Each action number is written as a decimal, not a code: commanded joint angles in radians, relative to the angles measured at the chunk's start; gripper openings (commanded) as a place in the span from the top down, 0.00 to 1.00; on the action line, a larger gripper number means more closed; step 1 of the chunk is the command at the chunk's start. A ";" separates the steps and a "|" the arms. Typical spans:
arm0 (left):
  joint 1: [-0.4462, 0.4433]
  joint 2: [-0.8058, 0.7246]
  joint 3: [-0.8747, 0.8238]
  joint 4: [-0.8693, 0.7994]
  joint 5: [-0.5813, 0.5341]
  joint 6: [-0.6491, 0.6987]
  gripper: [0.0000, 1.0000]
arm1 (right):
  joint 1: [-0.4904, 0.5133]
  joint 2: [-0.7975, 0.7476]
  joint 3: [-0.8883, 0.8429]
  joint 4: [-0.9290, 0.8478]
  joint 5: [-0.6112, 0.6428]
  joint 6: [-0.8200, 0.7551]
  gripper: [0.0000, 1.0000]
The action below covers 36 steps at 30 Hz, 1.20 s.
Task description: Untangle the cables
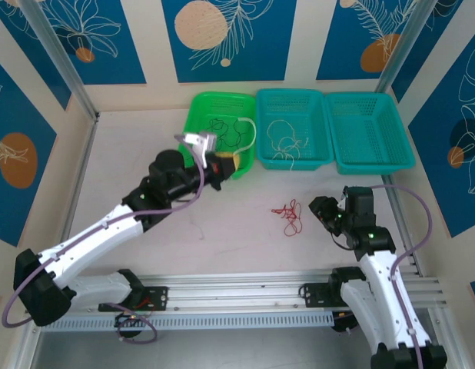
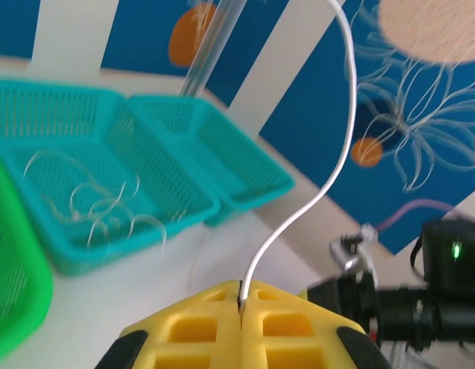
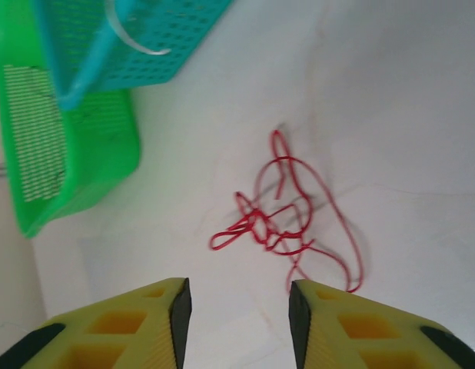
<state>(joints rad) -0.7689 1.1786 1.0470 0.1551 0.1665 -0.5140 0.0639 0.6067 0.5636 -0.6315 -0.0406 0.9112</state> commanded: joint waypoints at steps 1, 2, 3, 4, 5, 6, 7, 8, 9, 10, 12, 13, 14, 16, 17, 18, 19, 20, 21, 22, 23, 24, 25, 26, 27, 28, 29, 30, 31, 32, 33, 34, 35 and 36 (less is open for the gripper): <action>0.020 0.079 0.209 -0.007 0.022 0.055 1.00 | 0.033 -0.061 0.036 -0.059 -0.034 0.042 0.58; 0.023 0.117 0.283 -0.018 0.024 0.068 1.00 | 0.041 -0.074 0.042 -0.072 -0.029 0.045 0.58; 0.024 0.156 0.360 -0.027 0.029 0.082 1.00 | 0.047 -0.081 0.046 -0.084 -0.025 0.047 0.58; 0.029 0.191 0.423 -0.035 0.036 0.092 1.00 | 0.050 -0.085 0.050 -0.095 -0.020 0.048 0.58; 0.034 0.234 0.499 -0.044 0.042 0.096 1.00 | 0.053 -0.088 0.053 -0.106 -0.017 0.047 0.58; 0.041 0.277 0.572 -0.049 0.051 0.093 1.00 | 0.056 -0.091 0.054 -0.113 -0.016 0.046 0.58; 0.048 0.318 0.635 -0.054 0.060 0.087 1.00 | 0.056 -0.093 0.053 -0.117 -0.016 0.046 0.58; 0.052 0.366 0.712 -0.057 0.078 0.084 1.00 | 0.057 -0.095 0.050 -0.119 -0.016 0.047 0.58; 0.055 0.417 0.788 -0.062 0.093 0.083 1.00 | 0.057 -0.096 0.047 -0.118 -0.016 0.048 0.58; 0.056 0.459 0.856 -0.072 0.103 0.085 1.00 | 0.056 -0.098 0.045 -0.117 -0.014 0.051 0.58; 0.055 0.570 1.025 -0.118 0.125 0.104 1.00 | 0.057 -0.099 0.039 -0.112 -0.012 0.063 0.58; 0.055 0.617 1.104 -0.143 0.121 0.115 1.00 | 0.057 -0.099 0.037 -0.103 -0.017 0.065 0.58; 0.056 0.678 1.192 -0.177 0.112 0.126 1.00 | 0.057 -0.099 0.035 -0.094 -0.019 0.066 0.58; 0.057 0.792 1.354 -0.243 0.098 0.153 1.00 | 0.057 -0.097 0.037 -0.083 -0.015 0.064 0.58; 0.057 0.857 1.443 -0.277 0.094 0.162 1.00 | 0.057 -0.095 0.039 -0.083 -0.011 0.062 0.58; 0.057 0.912 1.521 -0.304 0.095 0.171 1.00 | 0.057 -0.095 0.043 -0.083 -0.008 0.059 0.58; 0.057 0.989 1.630 -0.342 0.097 0.182 1.00 | 0.056 -0.093 0.045 -0.087 -0.003 0.054 0.58; 0.057 1.077 1.765 -0.397 0.088 0.191 1.00 | 0.057 -0.093 0.048 -0.093 0.002 0.049 0.57; 0.054 1.177 1.926 -0.457 0.072 0.198 1.00 | 0.057 -0.093 0.051 -0.099 0.004 0.045 0.57; 0.055 1.282 2.091 -0.491 0.060 0.203 1.00 | 0.056 -0.093 0.053 -0.104 0.004 0.039 0.57; 0.064 1.325 2.098 -0.455 0.080 0.192 1.00 | 0.056 -0.092 0.055 -0.110 0.003 0.031 0.57; 0.065 1.350 2.108 -0.449 0.057 0.181 1.00 | 0.054 -0.091 0.057 -0.111 0.002 0.025 0.57; 0.066 1.375 2.108 -0.457 0.046 0.193 1.00 | 0.053 -0.090 0.061 -0.118 0.003 0.016 0.57; 0.067 1.400 2.111 -0.469 0.034 0.212 1.00 | 0.053 -0.088 0.067 -0.122 0.005 0.009 0.57; 0.067 1.419 2.112 -0.481 0.029 0.223 1.00 | 0.051 -0.085 0.071 -0.127 0.007 0.002 0.57; 0.067 1.441 2.113 -0.495 0.023 0.229 1.00 | 0.051 -0.080 0.076 -0.130 0.010 -0.004 0.57; 0.067 1.464 2.113 -0.506 0.019 0.229 1.00 | 0.049 -0.075 0.078 -0.130 0.011 -0.007 0.57; 0.068 1.486 2.113 -0.515 0.020 0.221 1.00 | 0.048 -0.069 0.081 -0.127 0.009 -0.007 0.57; 0.067 1.505 2.113 -0.519 0.025 0.212 1.00 | 0.048 -0.063 0.080 -0.119 0.007 -0.003 0.57; 0.067 1.530 2.113 -0.525 0.028 0.201 1.00 | 0.047 -0.056 0.079 -0.108 0.003 0.001 0.57; 0.067 1.547 2.113 -0.531 0.029 0.193 1.00 | 0.048 -0.051 0.076 -0.099 -0.003 0.006 0.57; 0.066 1.568 2.113 -0.537 0.028 0.186 1.00 | 0.048 -0.043 0.073 -0.087 -0.009 0.014 0.57; 0.067 1.589 2.113 -0.541 0.027 0.180 1.00 | 0.048 -0.038 0.069 -0.078 -0.017 0.022 0.57; 0.068 1.606 2.113 -0.546 0.027 0.178 1.00 | 0.049 -0.035 0.064 -0.071 -0.025 0.028 0.57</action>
<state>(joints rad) -0.7124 2.7586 3.0901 -0.3756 0.2043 -0.3237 0.1158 0.5632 0.6144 -0.7238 -0.0360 0.9318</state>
